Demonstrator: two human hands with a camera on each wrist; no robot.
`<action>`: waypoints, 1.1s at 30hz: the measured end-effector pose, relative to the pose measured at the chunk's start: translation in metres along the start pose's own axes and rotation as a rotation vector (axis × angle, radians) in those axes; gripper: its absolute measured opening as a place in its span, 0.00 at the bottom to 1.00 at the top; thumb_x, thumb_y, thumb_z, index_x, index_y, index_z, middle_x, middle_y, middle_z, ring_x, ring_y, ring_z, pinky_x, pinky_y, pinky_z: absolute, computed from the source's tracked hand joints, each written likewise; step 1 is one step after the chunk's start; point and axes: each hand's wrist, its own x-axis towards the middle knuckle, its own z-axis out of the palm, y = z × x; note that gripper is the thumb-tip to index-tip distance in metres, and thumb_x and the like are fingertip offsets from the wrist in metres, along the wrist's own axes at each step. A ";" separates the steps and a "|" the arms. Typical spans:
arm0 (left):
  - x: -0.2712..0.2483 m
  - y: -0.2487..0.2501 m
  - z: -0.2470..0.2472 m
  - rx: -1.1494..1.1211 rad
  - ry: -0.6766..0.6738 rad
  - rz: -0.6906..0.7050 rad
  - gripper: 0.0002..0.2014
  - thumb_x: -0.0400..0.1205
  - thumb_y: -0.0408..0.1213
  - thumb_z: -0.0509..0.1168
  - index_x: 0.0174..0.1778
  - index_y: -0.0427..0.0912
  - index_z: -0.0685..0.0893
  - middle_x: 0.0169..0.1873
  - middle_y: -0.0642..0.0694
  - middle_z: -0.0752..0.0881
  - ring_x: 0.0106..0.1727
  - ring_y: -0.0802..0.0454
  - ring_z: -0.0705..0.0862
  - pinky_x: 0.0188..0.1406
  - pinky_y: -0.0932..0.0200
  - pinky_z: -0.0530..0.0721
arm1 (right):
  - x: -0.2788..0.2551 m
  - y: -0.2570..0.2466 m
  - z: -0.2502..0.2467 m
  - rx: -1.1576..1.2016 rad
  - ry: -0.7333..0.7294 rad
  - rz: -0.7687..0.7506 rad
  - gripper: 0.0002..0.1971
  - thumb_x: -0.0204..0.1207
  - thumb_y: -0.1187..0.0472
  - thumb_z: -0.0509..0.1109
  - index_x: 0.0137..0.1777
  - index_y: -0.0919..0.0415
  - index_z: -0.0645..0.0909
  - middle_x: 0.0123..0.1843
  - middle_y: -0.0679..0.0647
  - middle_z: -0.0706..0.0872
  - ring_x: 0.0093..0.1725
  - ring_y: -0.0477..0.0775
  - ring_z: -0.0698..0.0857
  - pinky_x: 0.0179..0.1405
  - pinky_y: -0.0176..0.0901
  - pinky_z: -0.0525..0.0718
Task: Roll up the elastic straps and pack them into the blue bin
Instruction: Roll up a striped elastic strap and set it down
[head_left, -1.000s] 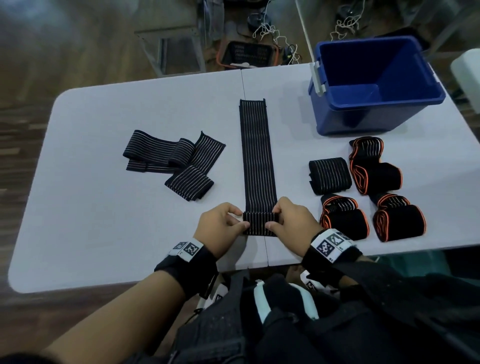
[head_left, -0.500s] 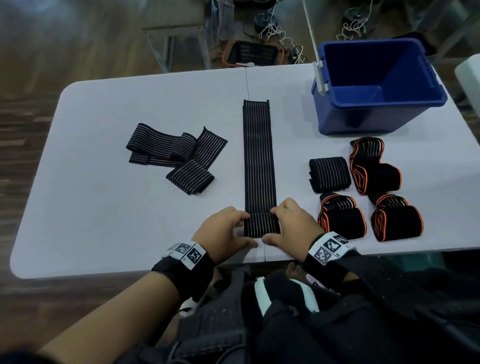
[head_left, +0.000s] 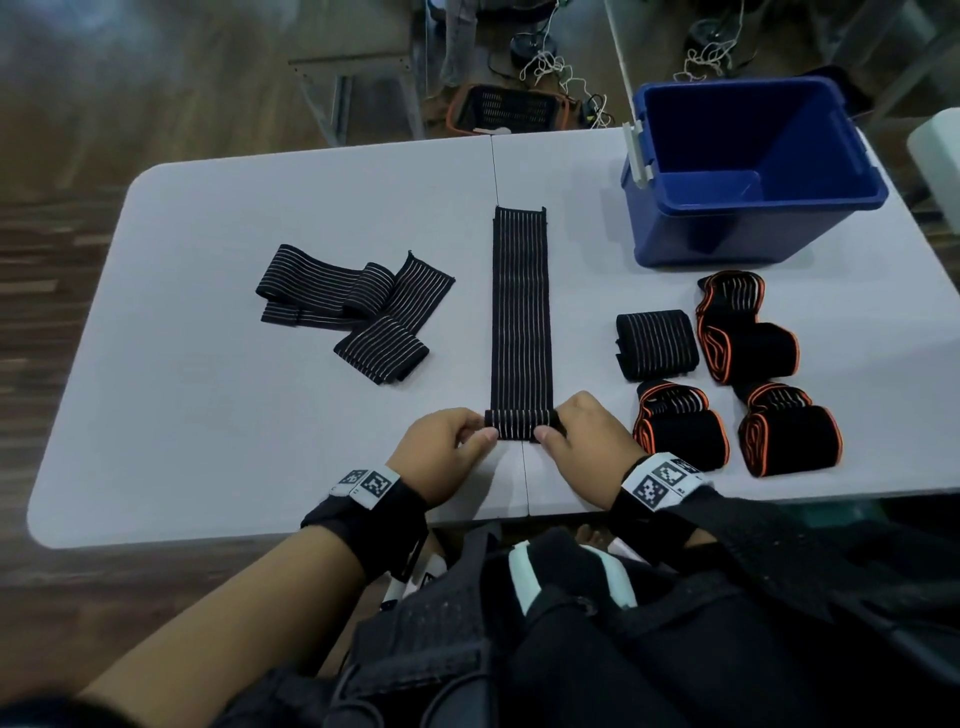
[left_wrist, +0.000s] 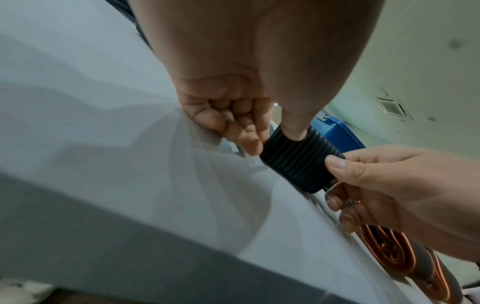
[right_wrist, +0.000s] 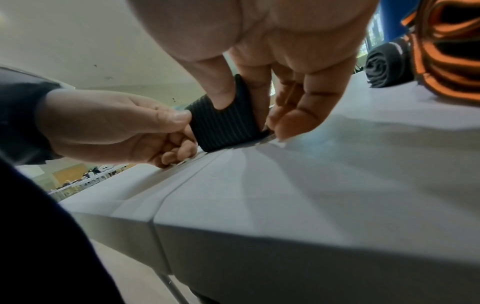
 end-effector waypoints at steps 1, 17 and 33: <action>0.002 0.001 0.000 0.009 -0.007 -0.028 0.07 0.86 0.47 0.66 0.47 0.50 0.86 0.34 0.54 0.85 0.36 0.62 0.80 0.37 0.60 0.72 | 0.001 -0.001 0.000 -0.005 0.002 0.028 0.16 0.87 0.49 0.60 0.51 0.62 0.78 0.57 0.57 0.76 0.54 0.59 0.81 0.56 0.52 0.81; 0.015 0.007 -0.004 0.015 -0.043 -0.133 0.17 0.84 0.54 0.65 0.37 0.46 0.88 0.31 0.50 0.88 0.35 0.53 0.85 0.36 0.58 0.80 | 0.001 -0.003 0.001 0.021 0.129 0.042 0.21 0.81 0.56 0.69 0.69 0.56 0.67 0.43 0.54 0.86 0.44 0.56 0.85 0.45 0.51 0.84; 0.016 0.001 -0.006 0.113 -0.040 0.068 0.27 0.79 0.50 0.74 0.75 0.55 0.78 0.35 0.53 0.85 0.38 0.64 0.81 0.36 0.76 0.69 | -0.003 -0.002 -0.004 -0.013 0.023 0.039 0.24 0.84 0.54 0.66 0.79 0.56 0.69 0.67 0.59 0.77 0.65 0.61 0.80 0.67 0.55 0.79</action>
